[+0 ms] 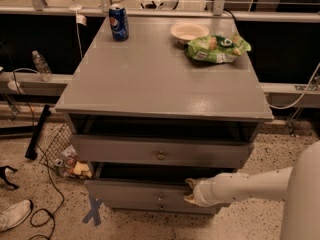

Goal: Open middle drawer

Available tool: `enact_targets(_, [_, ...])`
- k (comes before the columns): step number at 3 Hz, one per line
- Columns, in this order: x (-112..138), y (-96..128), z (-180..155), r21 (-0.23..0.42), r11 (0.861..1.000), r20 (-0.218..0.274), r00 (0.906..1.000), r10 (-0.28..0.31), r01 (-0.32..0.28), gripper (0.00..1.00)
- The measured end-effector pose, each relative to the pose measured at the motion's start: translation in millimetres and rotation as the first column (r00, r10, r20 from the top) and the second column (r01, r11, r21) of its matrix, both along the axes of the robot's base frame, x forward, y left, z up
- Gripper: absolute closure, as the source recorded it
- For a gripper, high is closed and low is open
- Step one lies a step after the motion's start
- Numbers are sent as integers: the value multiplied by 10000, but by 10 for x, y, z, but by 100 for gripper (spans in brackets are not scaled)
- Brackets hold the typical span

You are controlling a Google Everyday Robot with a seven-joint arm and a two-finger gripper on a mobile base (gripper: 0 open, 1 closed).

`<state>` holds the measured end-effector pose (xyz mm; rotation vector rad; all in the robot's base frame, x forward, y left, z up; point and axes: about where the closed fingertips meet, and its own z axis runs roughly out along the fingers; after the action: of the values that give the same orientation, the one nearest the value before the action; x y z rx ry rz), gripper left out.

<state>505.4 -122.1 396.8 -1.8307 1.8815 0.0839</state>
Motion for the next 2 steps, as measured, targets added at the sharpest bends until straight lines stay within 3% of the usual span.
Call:
enact_targets(1, [-138,-73,7,28,9998,-336,9992,-215,217,100])
enact_targets(2, [-158,-98,8,87,9997,-359,9991,-225,228,100])
